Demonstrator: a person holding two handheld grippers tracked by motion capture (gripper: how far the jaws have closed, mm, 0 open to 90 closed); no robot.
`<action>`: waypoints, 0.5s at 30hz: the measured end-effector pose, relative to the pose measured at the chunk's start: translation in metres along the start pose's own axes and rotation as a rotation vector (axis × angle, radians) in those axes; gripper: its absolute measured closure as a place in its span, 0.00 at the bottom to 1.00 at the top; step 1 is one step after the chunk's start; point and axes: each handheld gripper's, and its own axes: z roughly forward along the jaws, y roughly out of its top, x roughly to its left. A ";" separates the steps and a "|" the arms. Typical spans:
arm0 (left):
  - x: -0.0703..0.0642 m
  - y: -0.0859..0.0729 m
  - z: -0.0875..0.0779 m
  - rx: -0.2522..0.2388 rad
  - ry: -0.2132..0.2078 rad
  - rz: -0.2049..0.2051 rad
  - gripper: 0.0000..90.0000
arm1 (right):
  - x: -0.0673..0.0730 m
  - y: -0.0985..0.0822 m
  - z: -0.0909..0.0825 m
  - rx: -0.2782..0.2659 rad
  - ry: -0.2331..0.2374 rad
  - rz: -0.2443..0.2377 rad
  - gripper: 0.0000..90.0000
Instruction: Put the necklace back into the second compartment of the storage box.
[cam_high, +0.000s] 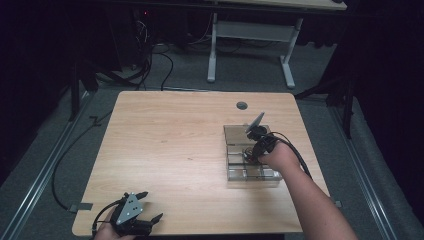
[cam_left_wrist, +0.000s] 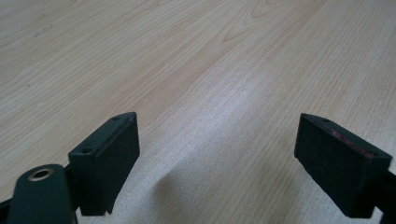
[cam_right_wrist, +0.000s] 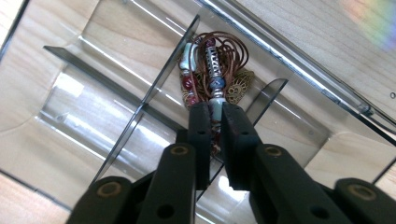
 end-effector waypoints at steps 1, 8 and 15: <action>0.000 0.000 0.000 0.000 0.000 0.000 0.16 | 0.000 0.000 0.001 0.001 0.004 0.012 0.95; 0.000 0.000 0.000 0.001 0.001 -0.001 0.16 | -0.003 0.001 0.011 -0.014 0.005 -0.001 0.97; 0.000 0.000 0.000 0.002 0.001 0.000 0.16 | -0.003 -0.001 0.001 -0.023 0.000 0.005 0.96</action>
